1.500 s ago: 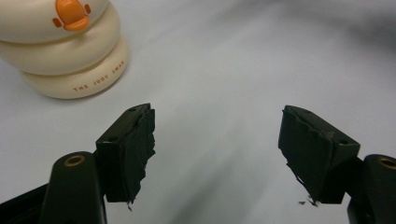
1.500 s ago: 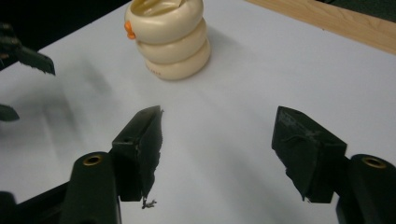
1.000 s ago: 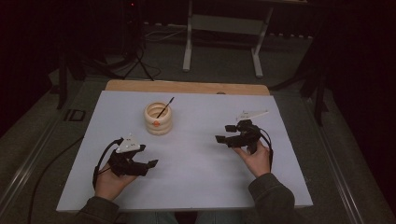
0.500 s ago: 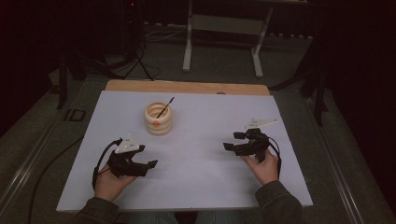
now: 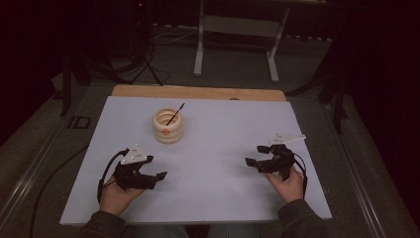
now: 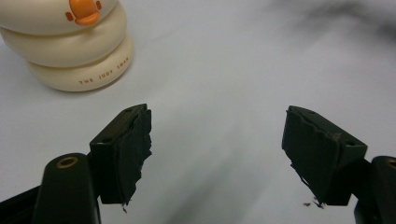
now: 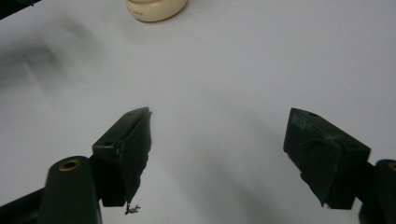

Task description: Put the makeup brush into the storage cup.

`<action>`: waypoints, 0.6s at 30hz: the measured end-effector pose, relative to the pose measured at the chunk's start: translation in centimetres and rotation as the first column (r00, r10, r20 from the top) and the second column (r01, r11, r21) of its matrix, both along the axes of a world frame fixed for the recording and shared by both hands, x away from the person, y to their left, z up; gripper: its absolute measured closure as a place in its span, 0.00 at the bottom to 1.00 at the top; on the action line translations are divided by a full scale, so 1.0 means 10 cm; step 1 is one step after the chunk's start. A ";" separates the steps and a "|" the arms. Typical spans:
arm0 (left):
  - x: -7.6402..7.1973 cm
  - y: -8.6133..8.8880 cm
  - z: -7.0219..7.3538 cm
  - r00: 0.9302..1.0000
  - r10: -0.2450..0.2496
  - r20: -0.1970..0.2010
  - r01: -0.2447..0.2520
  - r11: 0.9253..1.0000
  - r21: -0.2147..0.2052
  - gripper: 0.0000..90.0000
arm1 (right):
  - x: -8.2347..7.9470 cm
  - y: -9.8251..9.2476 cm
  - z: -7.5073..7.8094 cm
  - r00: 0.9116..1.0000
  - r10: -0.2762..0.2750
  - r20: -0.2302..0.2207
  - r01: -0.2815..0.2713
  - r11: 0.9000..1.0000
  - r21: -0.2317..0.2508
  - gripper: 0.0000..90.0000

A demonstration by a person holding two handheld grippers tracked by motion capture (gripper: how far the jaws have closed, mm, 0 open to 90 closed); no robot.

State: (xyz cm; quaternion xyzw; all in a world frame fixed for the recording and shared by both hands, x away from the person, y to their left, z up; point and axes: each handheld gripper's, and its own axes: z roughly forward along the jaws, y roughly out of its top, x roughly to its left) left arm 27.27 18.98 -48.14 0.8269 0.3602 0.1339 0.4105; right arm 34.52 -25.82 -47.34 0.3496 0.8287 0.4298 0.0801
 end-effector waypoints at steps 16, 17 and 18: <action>-0.02 0.04 -0.03 1.000 0.005 -0.016 -0.005 1.000 0.002 0.27 | -0.17 -0.20 -0.13 0.999 -0.028 -0.017 0.028 1.000 0.013 0.23; -0.02 0.04 -0.03 1.000 0.004 -0.018 -0.004 1.000 0.001 0.27 | -0.18 -0.21 -0.14 0.999 -0.030 -0.015 0.030 0.999 0.014 0.23; -0.02 0.04 -0.04 1.000 0.005 -0.019 -0.005 1.000 0.001 0.27 | -0.20 -0.22 -0.14 0.999 -0.031 -0.015 0.031 0.999 0.013 0.23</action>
